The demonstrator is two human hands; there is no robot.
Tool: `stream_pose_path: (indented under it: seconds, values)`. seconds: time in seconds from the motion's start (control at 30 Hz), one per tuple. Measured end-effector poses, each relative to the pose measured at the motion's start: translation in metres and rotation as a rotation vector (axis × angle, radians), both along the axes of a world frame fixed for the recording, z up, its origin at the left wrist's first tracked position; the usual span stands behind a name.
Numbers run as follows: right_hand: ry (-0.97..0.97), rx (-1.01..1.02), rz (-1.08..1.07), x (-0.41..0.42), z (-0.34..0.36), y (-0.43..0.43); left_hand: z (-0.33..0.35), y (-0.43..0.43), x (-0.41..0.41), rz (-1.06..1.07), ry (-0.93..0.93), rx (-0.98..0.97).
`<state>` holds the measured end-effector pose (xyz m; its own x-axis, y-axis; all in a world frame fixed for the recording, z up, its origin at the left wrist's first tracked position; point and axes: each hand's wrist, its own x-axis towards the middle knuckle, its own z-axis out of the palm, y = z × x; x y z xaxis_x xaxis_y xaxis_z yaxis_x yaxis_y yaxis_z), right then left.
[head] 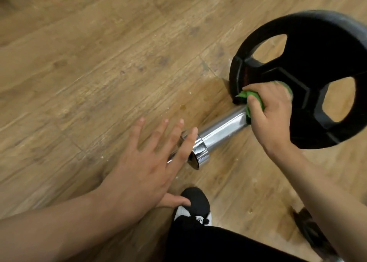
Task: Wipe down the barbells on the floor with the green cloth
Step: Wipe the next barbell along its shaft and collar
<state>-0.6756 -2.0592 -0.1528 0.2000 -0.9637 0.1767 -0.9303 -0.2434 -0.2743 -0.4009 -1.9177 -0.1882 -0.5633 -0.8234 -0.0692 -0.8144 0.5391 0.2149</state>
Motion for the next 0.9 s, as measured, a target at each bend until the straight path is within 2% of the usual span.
stream_pose_path:
  seconds: [0.03,0.07,0.13,0.23,0.33,0.4,0.47,0.53,0.57,0.67,0.73,0.8,0.9]
  values:
    - [-0.008,-0.009,-0.047,0.017,-0.005,0.010,0.000,-0.001,0.000,0.000,0.002,0.001]
    - [0.007,-0.007,-0.005,0.036,-0.012,0.026,-0.001,-0.002,0.001,0.001,0.010,0.003]
    - [-0.029,-0.018,0.234,0.063,-0.018,0.061,-0.002,-0.004,0.004,0.016,0.038,0.001]
    - [-0.028,-0.109,0.501,0.043,-0.026,0.054,-0.001,-0.007,0.010,0.036,0.052,0.012]
    - [-0.061,-0.168,0.388,0.005,-0.033,0.009,-0.001,-0.017,0.016,0.045,0.066,0.008]
    - [-0.142,-0.215,0.202,0.005,-0.032,-0.010,0.001,-0.025,0.020,0.049,0.061,0.012]
    - [-0.295,-0.249,-0.005,0.040,-0.039,-0.007,0.004,-0.033,0.027,0.070,0.053,0.033]
    - [-0.401,-0.252,-0.034,0.082,-0.050,0.013,0.007,-0.041,0.036,0.076,0.038,0.061]
    - [-0.397,-0.260,0.053,0.094,-0.056,0.026,0.009,-0.046,0.042,0.078,0.030,0.077]
    - [-0.208,-0.303,0.554,0.076,-0.067,0.015,0.016,-0.057,0.058,0.103,-0.016,0.093]
    - [-0.095,-0.344,0.662,0.049,-0.071,-0.023,0.020,-0.064,0.067,0.121,-0.069,0.084]
    - [-0.123,-0.325,0.517,0.032,-0.068,-0.058,0.025,-0.072,0.067,0.143,-0.114,0.056]
    - [-0.362,-0.308,0.101,0.063,-0.057,-0.076,0.027,-0.079,0.064,0.279,-0.099,0.075]
